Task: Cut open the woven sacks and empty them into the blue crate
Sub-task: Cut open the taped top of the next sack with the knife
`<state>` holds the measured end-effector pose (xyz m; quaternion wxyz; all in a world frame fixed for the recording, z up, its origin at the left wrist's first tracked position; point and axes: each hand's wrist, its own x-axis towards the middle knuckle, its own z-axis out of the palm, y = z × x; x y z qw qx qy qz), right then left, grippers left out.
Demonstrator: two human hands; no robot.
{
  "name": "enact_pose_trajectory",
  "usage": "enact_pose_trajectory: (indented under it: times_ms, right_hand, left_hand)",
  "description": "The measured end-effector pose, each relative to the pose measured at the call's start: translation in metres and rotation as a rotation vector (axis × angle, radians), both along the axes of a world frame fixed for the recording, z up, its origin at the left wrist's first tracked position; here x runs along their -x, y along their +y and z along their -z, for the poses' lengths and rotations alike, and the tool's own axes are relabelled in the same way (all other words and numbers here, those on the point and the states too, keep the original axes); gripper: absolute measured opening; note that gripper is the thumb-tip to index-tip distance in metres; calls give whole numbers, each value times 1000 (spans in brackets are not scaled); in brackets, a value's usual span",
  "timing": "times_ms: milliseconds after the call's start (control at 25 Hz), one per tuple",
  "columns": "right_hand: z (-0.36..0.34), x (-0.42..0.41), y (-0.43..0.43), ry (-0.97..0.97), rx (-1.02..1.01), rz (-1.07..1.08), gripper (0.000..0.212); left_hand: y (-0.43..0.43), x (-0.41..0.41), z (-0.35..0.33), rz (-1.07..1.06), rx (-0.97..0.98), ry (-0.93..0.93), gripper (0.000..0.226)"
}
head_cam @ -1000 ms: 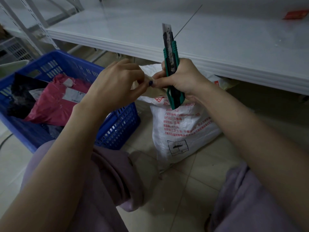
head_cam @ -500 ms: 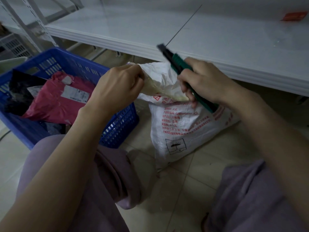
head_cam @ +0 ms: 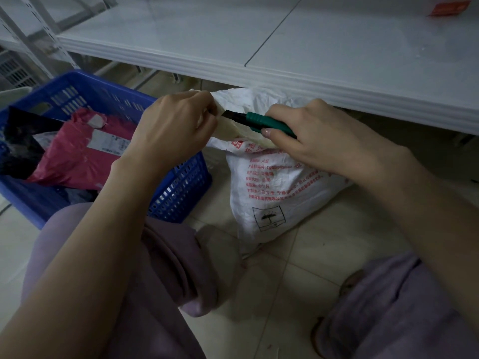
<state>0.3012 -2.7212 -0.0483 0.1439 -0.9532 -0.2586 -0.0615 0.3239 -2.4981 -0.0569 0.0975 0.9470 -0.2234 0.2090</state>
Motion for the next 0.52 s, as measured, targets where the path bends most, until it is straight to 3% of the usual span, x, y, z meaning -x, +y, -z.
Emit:
enact_pose_trajectory:
  times_ms: [240,520]
  right_hand:
    - [2,-7,6,-18,39,5,30]
    - [0,-5,18,-31,119,48,32]
  left_hand:
    - [2,0,0,-14,-30,-6,25]
    - [-2,1,1,-5,-73,-44,32]
